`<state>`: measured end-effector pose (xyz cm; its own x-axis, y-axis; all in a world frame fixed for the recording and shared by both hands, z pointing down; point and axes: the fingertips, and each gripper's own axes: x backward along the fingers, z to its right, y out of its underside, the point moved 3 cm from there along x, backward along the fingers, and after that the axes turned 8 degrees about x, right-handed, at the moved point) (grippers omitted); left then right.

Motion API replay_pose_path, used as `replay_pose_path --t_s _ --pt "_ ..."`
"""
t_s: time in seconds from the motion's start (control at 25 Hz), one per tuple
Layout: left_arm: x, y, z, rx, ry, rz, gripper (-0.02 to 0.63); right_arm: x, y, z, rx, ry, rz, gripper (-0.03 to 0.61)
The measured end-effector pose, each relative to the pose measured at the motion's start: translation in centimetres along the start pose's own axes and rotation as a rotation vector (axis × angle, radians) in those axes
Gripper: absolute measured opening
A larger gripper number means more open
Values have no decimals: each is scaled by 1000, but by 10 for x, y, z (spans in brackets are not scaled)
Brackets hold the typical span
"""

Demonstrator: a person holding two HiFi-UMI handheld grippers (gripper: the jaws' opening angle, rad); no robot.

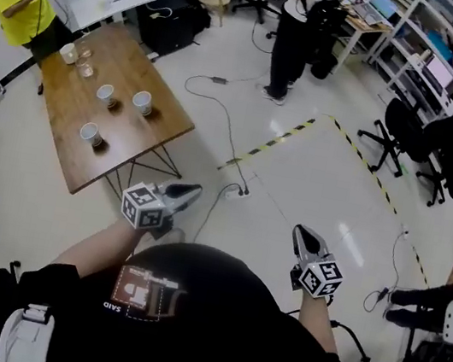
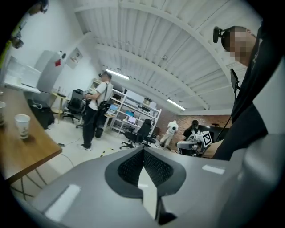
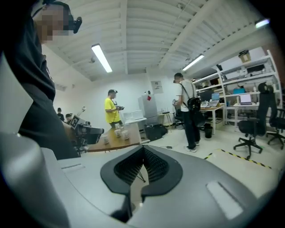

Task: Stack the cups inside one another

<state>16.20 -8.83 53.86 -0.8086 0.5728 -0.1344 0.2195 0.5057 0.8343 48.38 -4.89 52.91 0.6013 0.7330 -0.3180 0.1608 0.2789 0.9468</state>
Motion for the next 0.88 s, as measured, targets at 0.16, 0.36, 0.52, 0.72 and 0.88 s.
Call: replay_pose_path --t_s 0.16,0.36,0.52,0.72,0.88 --pt "85 -1 -44 54 -175 111 2 -98 -24 -40 70 -200 -43 14" --pt "196 -16 -118 113 -334 241 2 -221 -73 -125 158 -390 -47 14" --pt "267 -31 -172 126 -382 263 2 -308 -108 -187 176 -455 -31 14" --pt "334 -63 -219 118 -454 335 2 -383 -135 -250 223 -559 -54 14" --pt "365 -75 -243 139 -529 418 2 -432 -144 -267 247 -626 -89 14"
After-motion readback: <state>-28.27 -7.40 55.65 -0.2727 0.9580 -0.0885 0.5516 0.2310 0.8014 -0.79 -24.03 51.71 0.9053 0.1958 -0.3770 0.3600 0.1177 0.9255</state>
